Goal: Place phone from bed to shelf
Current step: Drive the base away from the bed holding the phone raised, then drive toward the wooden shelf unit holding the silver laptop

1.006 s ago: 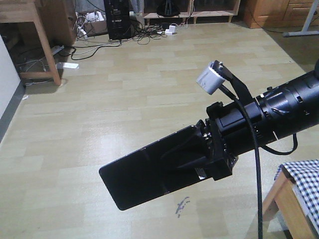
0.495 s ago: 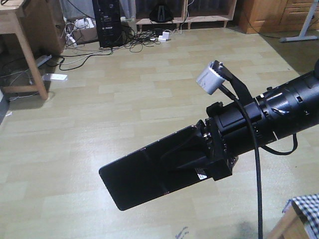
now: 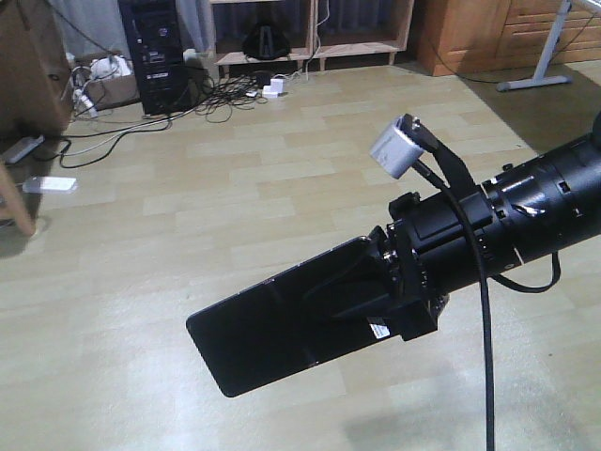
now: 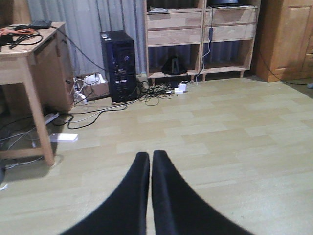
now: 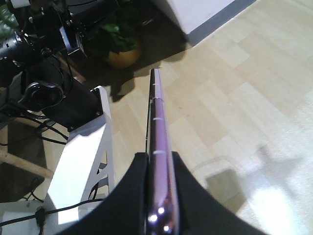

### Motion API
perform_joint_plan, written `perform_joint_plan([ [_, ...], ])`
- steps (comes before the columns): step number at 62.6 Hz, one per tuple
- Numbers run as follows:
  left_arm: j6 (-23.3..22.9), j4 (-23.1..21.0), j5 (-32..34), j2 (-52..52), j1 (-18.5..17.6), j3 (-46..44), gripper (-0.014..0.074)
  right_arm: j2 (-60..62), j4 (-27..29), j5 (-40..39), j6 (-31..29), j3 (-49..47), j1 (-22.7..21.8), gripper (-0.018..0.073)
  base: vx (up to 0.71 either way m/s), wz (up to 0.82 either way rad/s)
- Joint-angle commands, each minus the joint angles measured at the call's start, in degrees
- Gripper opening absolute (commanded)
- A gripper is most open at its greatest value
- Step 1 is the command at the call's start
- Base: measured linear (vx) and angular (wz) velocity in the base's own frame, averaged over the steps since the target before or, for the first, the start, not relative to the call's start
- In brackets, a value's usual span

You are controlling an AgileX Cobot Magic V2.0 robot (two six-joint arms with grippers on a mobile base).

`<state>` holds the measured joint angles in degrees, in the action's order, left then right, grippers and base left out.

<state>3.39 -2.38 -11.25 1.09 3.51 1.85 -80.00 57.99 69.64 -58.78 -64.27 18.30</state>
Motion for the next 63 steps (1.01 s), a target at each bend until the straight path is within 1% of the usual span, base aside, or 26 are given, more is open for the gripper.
perform_joint_plan([
  [1,0.0,-0.53,3.99,0.48,0.02,0.41,0.0001,1.95,4.33,4.14,-0.36,-1.52,0.03,-0.0002,0.42,-0.16],
  [63,0.0,-0.53,3.99,0.48,0.02,0.41,0.0001,1.95,4.33,4.14,-0.36,-1.52,0.03,-0.0002,0.44,-0.11],
])
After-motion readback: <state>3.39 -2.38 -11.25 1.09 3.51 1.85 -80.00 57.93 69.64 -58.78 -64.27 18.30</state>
